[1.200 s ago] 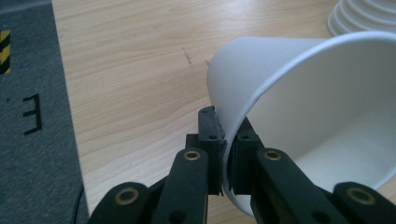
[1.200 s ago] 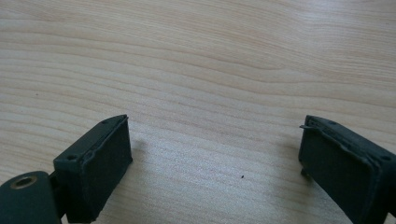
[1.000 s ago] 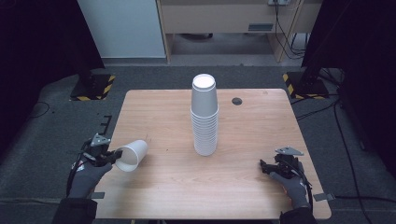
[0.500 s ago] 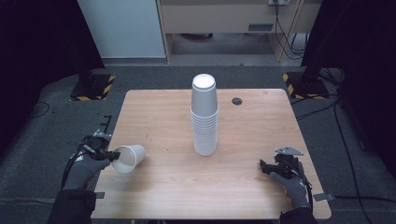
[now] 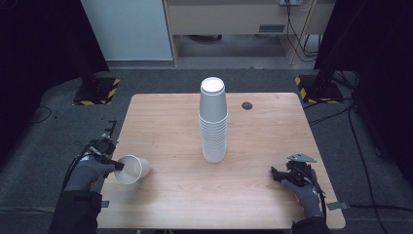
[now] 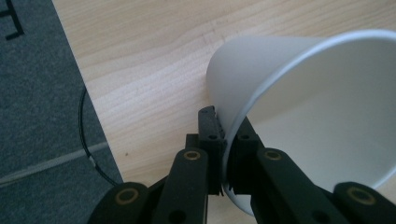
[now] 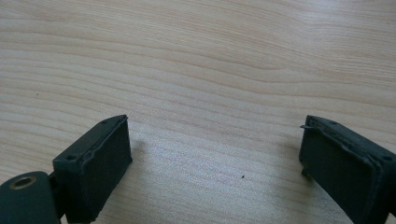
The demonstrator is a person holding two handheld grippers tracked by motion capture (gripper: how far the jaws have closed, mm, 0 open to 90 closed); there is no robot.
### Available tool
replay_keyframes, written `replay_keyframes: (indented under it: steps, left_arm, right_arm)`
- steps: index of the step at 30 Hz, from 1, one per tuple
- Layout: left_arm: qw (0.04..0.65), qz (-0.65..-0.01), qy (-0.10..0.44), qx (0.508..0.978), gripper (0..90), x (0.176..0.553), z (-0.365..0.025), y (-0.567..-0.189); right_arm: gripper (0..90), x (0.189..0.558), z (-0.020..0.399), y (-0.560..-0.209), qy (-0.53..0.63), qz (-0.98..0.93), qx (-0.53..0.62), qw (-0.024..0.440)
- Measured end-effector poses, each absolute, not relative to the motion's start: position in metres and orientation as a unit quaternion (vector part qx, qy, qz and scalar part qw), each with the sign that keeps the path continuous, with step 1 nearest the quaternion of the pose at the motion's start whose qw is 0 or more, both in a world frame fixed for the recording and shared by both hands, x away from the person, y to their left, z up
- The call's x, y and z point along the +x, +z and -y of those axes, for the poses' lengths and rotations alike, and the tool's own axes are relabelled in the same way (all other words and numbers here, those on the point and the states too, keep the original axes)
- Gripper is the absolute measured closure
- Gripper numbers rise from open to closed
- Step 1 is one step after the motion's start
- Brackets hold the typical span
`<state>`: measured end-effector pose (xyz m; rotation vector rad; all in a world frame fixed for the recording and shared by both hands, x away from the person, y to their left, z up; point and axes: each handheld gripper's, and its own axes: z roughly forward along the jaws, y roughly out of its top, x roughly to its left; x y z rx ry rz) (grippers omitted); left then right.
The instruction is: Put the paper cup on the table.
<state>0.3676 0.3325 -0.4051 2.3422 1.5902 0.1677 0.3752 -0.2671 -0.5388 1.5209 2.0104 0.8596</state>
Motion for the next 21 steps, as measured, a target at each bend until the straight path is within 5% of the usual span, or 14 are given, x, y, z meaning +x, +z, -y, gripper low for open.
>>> replay_keyframes:
  steps: [21]
  left_arm:
    - [0.107,-0.568,0.019,0.816,85.1,0.375,-0.321,-0.413]
  right_arm:
    - [9.0,0.375,0.267,-0.539,0.314,-0.734,0.555,0.236]
